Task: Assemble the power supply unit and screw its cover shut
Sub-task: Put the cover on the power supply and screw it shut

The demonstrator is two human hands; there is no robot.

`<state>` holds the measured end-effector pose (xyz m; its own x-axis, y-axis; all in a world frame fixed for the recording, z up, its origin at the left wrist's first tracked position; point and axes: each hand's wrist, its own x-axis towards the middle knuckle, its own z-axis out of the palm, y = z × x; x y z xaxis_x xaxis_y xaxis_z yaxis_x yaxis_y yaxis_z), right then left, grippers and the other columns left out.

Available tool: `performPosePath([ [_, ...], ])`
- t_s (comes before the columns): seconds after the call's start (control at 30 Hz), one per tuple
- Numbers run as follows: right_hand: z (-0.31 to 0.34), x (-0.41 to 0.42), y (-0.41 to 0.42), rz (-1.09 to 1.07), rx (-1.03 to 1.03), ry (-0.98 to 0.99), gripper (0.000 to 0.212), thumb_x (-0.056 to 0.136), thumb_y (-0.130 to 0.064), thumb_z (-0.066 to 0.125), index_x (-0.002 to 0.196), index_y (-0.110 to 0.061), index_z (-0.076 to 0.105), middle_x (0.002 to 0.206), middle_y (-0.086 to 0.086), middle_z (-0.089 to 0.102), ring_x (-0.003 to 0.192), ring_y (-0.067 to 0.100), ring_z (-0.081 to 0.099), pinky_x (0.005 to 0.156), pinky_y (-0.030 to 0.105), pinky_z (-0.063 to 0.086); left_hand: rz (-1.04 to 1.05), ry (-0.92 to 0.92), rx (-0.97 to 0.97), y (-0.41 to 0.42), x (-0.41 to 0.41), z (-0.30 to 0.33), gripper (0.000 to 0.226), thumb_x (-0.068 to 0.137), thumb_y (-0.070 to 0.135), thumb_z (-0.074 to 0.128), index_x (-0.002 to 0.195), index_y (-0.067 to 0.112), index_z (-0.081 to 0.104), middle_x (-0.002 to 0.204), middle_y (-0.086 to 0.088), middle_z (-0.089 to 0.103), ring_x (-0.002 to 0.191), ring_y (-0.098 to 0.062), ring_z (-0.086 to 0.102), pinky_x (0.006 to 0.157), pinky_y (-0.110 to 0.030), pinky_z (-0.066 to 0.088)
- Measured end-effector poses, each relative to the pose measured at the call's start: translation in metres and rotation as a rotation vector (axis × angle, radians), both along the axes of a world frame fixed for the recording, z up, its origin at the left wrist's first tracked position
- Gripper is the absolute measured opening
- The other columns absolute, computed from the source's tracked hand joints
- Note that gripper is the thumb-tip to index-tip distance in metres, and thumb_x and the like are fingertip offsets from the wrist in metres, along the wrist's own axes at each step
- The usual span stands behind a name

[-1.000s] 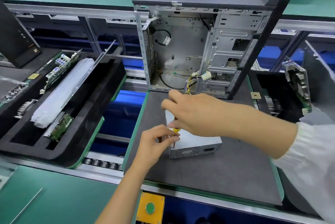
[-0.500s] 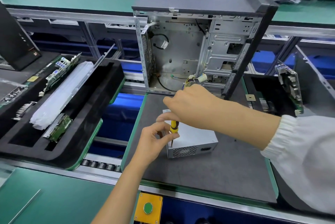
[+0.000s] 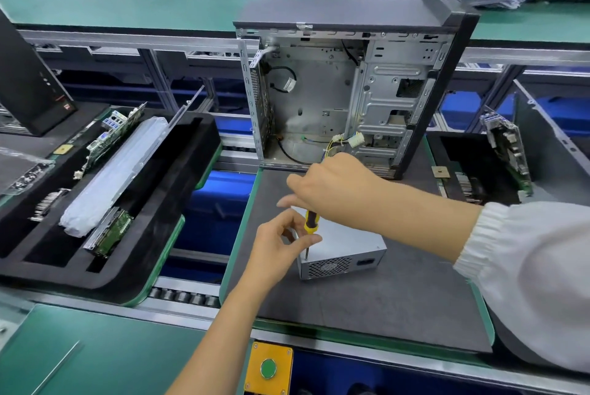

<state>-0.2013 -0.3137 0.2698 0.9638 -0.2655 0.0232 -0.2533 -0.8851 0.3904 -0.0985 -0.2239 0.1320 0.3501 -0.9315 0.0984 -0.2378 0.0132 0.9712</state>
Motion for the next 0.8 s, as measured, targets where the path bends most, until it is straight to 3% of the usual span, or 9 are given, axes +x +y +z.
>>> performPosePath([
  [0.1, 0.002, -0.006, -0.003, 0.006, 0.154, 0.028, 0.032, 0.096, -0.047, 0.040, 0.101, -0.016, 0.040, 0.088, 0.008, 0.049, 0.063, 0.026, 0.050, 0.043, 0.031, 0.025, -0.017, -0.019, 0.017, 0.001, 0.004, 0.002, 0.021, 0.078, 0.012, 0.080, 0.075, 0.028, 0.067, 0.075, -0.001, 0.063, 0.071, -0.013, 0.051, 0.073, -0.034, 0.044],
  [0.17, 0.009, -0.010, -0.006, 0.048, 0.384, 0.084, 0.026, 0.092, -0.025, 0.056, 0.113, -0.022, 0.040, 0.106, 0.001, 0.038, 0.070, 0.024, 0.054, 0.052, 0.040, 0.042, -0.014, -0.034, 0.043, 0.002, 0.008, 0.004, 0.021, 0.078, 0.014, 0.080, 0.069, 0.026, 0.065, 0.072, -0.002, 0.063, 0.068, -0.010, 0.049, 0.071, -0.029, 0.043],
  [0.23, 0.015, -0.010, -0.008, 0.056, 0.493, 0.124, 0.029, 0.089, -0.008, 0.058, 0.110, -0.023, 0.045, 0.107, -0.005, 0.039, 0.077, 0.018, 0.052, 0.064, 0.041, 0.048, -0.031, -0.045, 0.058, 0.001, 0.010, 0.005, 0.020, 0.079, 0.015, 0.079, 0.067, 0.022, 0.065, 0.071, -0.003, 0.063, 0.067, -0.010, 0.048, 0.070, -0.028, 0.042],
  [0.37, 0.014, -0.001, -0.008, -0.016, 0.294, 0.173, 0.011, 0.096, -0.023, 0.052, 0.102, -0.015, 0.049, 0.098, 0.000, 0.048, 0.075, 0.019, 0.048, 0.058, 0.034, 0.041, -0.092, -0.075, 0.053, 0.002, 0.010, 0.007, 0.011, 0.083, 0.016, 0.076, 0.077, 0.023, 0.072, 0.079, -0.001, 0.070, 0.076, -0.023, 0.056, 0.070, -0.024, 0.042],
  [0.47, 0.014, 0.001, -0.008, -0.052, 0.112, 0.148, 0.041, 0.096, -0.052, 0.037, 0.085, -0.013, 0.044, 0.065, 0.001, 0.037, 0.058, 0.025, 0.042, 0.047, 0.031, 0.029, -0.090, -0.046, 0.035, 0.003, 0.008, 0.008, 0.021, 0.080, 0.016, 0.079, 0.089, 0.033, 0.069, 0.081, -0.002, 0.071, 0.078, -0.022, 0.060, 0.072, -0.029, 0.044],
  [0.57, 0.013, 0.002, -0.005, 0.001, -0.011, 0.130, 0.050, 0.094, -0.058, 0.030, 0.084, -0.012, 0.046, 0.058, 0.000, 0.030, 0.049, 0.021, 0.033, 0.042, 0.027, 0.020, -0.044, 0.001, 0.042, 0.001, 0.006, 0.009, 0.024, 0.076, 0.013, 0.082, 0.078, 0.033, 0.069, 0.077, -0.006, 0.068, 0.079, -0.029, 0.059, 0.076, -0.043, 0.045],
  [0.63, 0.014, 0.001, -0.004, 0.027, -0.016, 0.144, 0.044, 0.095, -0.053, 0.037, 0.096, -0.011, 0.049, 0.069, 0.001, 0.038, 0.050, 0.020, 0.032, 0.042, 0.027, 0.019, -0.043, 0.005, 0.064, 0.002, 0.006, 0.009, 0.020, 0.076, 0.014, 0.082, 0.070, 0.028, 0.069, 0.076, -0.004, 0.069, 0.082, -0.031, 0.059, 0.079, -0.048, 0.045],
  [0.7, 0.018, -0.001, -0.005, 0.052, 0.134, 0.179, 0.030, 0.093, -0.038, 0.053, 0.113, -0.019, 0.041, 0.091, -0.001, 0.037, 0.051, 0.016, 0.033, 0.042, 0.029, 0.020, -0.055, -0.011, 0.070, 0.004, 0.008, 0.008, 0.014, 0.076, 0.016, 0.082, 0.071, 0.018, 0.069, 0.076, -0.005, 0.069, 0.077, -0.030, 0.057, 0.076, -0.049, 0.044],
  [0.8, 0.027, -0.002, -0.005, 0.071, 0.244, 0.236, 0.028, 0.089, -0.009, 0.056, 0.108, -0.023, 0.041, 0.094, -0.007, 0.033, 0.054, 0.004, 0.032, 0.043, 0.025, 0.019, -0.078, -0.029, 0.084, 0.004, 0.009, 0.010, 0.015, 0.080, 0.016, 0.079, 0.073, 0.015, 0.066, 0.077, -0.004, 0.072, 0.082, -0.029, 0.064, 0.082, -0.047, 0.049],
])
